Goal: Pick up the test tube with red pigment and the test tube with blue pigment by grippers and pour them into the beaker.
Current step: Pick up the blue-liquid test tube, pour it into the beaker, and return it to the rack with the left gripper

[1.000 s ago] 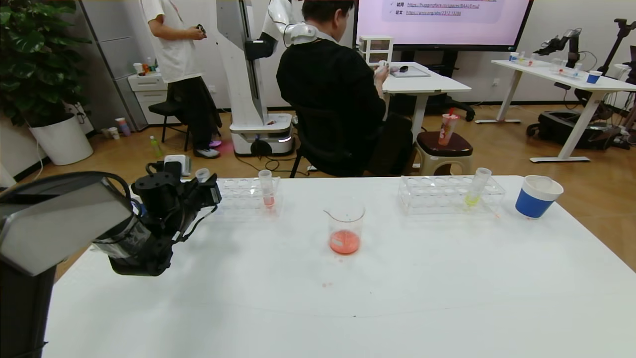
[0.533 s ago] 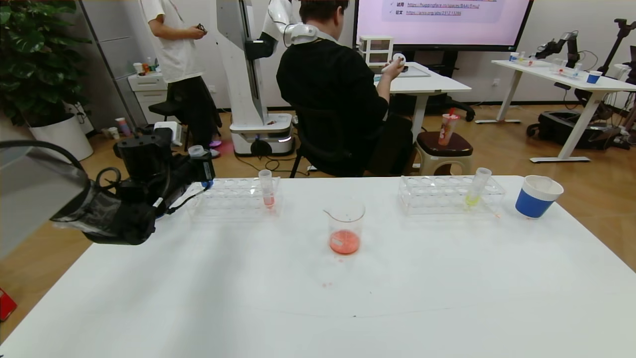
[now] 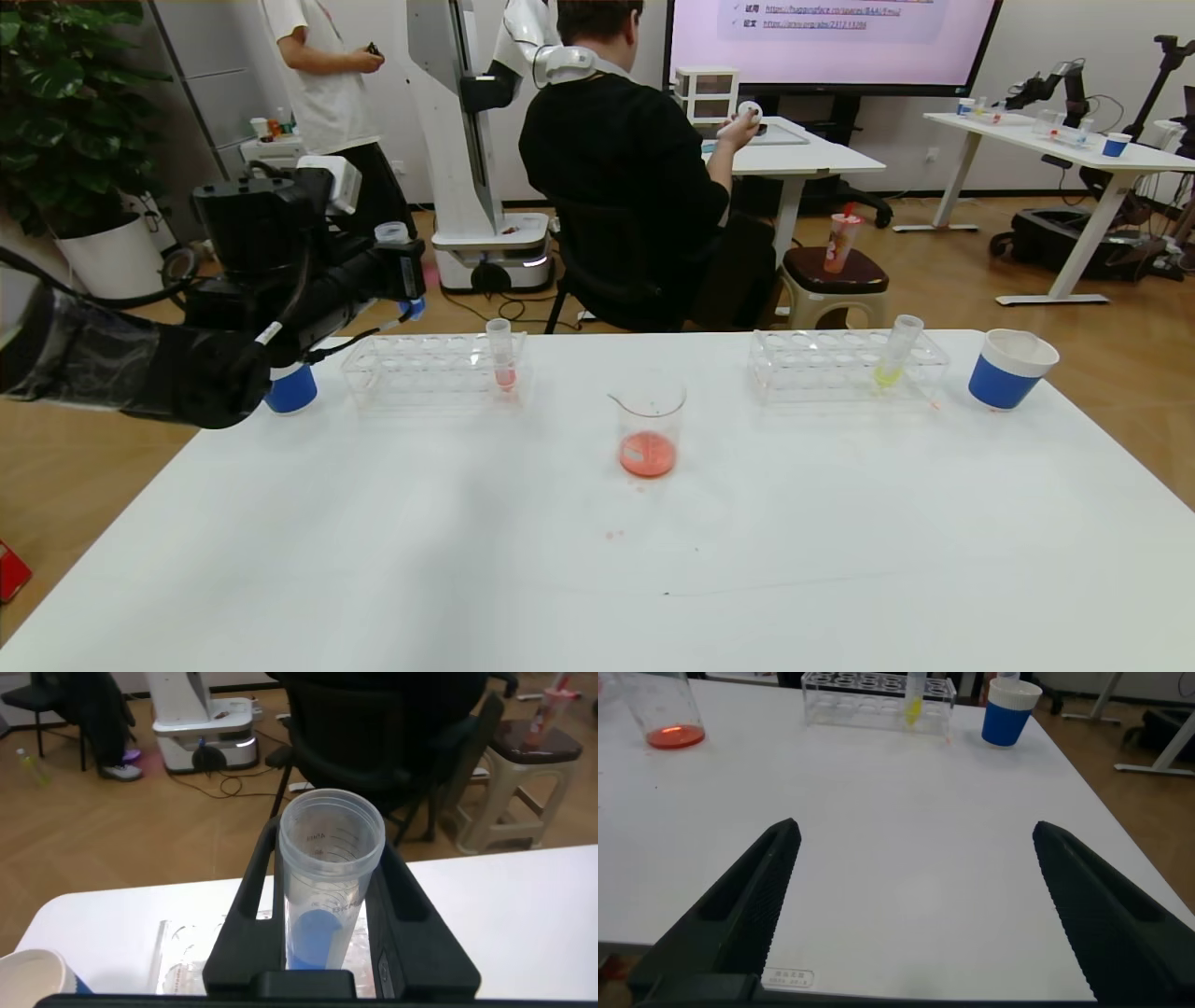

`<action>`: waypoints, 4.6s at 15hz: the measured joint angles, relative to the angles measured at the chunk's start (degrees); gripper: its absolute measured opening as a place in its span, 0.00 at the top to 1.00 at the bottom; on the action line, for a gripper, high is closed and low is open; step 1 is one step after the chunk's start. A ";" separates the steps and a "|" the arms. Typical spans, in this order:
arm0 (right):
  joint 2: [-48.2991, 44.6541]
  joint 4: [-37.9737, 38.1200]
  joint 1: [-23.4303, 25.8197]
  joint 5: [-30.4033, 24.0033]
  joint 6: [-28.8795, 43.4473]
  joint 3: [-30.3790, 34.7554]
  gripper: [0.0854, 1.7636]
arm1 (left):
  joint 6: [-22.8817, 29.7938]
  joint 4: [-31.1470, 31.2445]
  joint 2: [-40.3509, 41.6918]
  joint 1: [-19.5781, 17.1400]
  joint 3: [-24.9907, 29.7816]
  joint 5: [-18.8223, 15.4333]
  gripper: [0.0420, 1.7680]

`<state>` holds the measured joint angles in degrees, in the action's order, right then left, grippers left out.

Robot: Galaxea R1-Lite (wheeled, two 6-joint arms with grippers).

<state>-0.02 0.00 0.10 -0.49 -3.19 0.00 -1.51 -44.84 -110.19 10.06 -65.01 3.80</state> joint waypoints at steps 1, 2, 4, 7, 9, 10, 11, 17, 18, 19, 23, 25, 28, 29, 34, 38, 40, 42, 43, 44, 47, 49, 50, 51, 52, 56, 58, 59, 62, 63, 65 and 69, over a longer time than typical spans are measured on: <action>0.00 0.00 0.00 -0.02 -0.02 0.00 0.02 | -0.72 1.54 1.43 2.56 0.10 -0.04 0.74; 0.00 0.00 0.00 -0.02 -0.02 0.00 0.02 | -1.49 2.21 2.54 5.12 0.22 -0.06 0.74; 0.00 0.00 0.00 0.00 -0.02 0.00 0.02 | -4.30 2.34 3.96 10.30 0.85 -0.11 0.74; -0.02 0.00 0.00 -0.02 -0.02 0.00 0.02 | -10.03 -3.67 3.91 14.88 4.84 -1.16 0.74; 0.00 0.00 0.00 -0.02 -0.02 0.00 0.02 | -15.19 -11.82 1.87 16.20 7.63 -5.75 0.74; -0.02 0.00 0.00 -0.02 -0.02 0.00 0.02 | -17.66 -15.45 0.27 16.51 8.46 -7.91 0.74; 0.00 0.00 0.00 -0.02 -0.02 0.00 0.02 | -19.90 -18.70 -1.61 16.76 8.79 -9.45 0.74; 0.00 0.00 0.00 -0.02 -0.02 0.00 0.02 | -33.93 -21.04 -12.58 17.77 -1.30 -17.58 0.74; 0.00 0.00 0.00 -0.02 -0.02 0.00 0.02 | -37.07 -20.96 -14.51 17.73 -3.75 -19.15 0.74; 0.00 0.02 0.00 -0.02 -0.02 0.00 0.02 | -40.24 -20.87 -16.13 17.75 -5.77 -20.59 0.74; 0.00 0.00 0.00 -0.02 0.00 0.00 0.02 | -56.22 -17.57 -20.04 17.42 -10.84 -27.97 0.74; -0.02 0.00 0.01 -0.02 -0.02 0.00 0.02 | -62.43 -17.12 -20.76 17.31 -11.36 -31.98 0.74; 0.00 0.00 -0.02 -0.02 -0.02 0.00 0.02 | -67.45 -16.68 -21.22 17.23 -11.69 -34.06 0.74; 0.00 0.00 -0.02 -0.02 -0.02 0.00 0.02 | -69.41 -16.04 -21.24 17.03 -12.19 -35.08 0.74; 0.00 0.00 0.01 -0.02 -0.02 0.00 0.02 | -78.17 -13.02 -22.61 15.24 -16.63 -41.90 0.74; 0.00 0.00 -0.02 0.00 -0.02 0.00 0.02 | -81.64 -13.40 -24.43 14.91 -17.26 -43.70 0.74; 0.00 0.00 -0.02 0.00 -0.02 0.00 0.02 | -82.75 -13.51 -25.17 14.80 -17.26 -43.80 0.74; 0.00 0.00 -0.02 -0.02 0.00 0.00 0.02 | -83.96 -14.09 -25.92 14.80 -17.24 -43.85 0.74; 0.00 0.00 0.00 -0.02 0.00 0.00 0.02 | -84.46 -14.42 -26.25 14.85 -17.13 -43.85 0.74; 0.00 0.00 0.00 -0.02 -0.02 0.00 0.02 | -85.18 -14.48 -26.55 14.85 -17.07 -43.96 0.74; -0.02 0.00 0.00 -0.02 -0.02 0.00 0.02 | -86.83 -14.51 -27.19 14.75 -17.13 -44.37 0.74; 0.00 0.00 0.00 -0.02 0.00 0.00 0.02 | -88.74 -14.25 -27.38 14.34 -17.21 -45.42 0.74; -0.02 0.00 0.00 -0.02 -0.02 0.00 0.02 | -89.66 -14.20 -27.43 14.14 -17.24 -45.95 0.74; -0.02 0.00 0.00 -0.02 0.00 0.00 0.02 | -90.42 -14.20 -27.47 13.99 -17.24 -46.32 0.74; -0.02 0.00 0.00 -0.02 -0.02 0.00 0.02 | -91.15 -14.23 -27.49 13.86 -17.24 -46.56 0.74; 0.00 0.00 0.00 -0.02 -0.02 0.00 0.02 | -93.50 -14.42 -27.55 13.73 -17.51 -47.52 0.74; -0.02 0.00 0.00 -0.02 -0.02 0.00 0.02 | -96.01 -14.17 -27.55 13.58 -17.57 -48.40 0.74; 0.00 0.00 0.00 -0.02 0.00 0.00 0.02 | -97.31 -14.06 -27.58 13.45 -17.62 -48.62 0.74; 0.00 0.00 0.00 -0.04 -0.02 0.00 0.02 | -100.13 -14.01 -27.77 13.15 -17.62 -49.62 0.74; -0.02 0.00 0.00 -0.02 -0.02 0.00 0.02 | -101.49 -13.62 -27.79 13.07 -17.62 -50.03 0.74; 0.00 0.00 0.00 -0.02 0.00 0.00 0.02 | -102.32 -13.46 -27.84 12.98 -17.57 -50.27 0.74; 0.00 0.00 0.00 -0.02 -0.02 0.00 0.02 | -101.46 -13.53 -27.90 12.59 -17.40 -50.74 0.74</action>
<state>-0.02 0.00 0.10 -0.51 -3.22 0.00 -102.97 -58.37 -138.10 22.65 -82.41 -46.93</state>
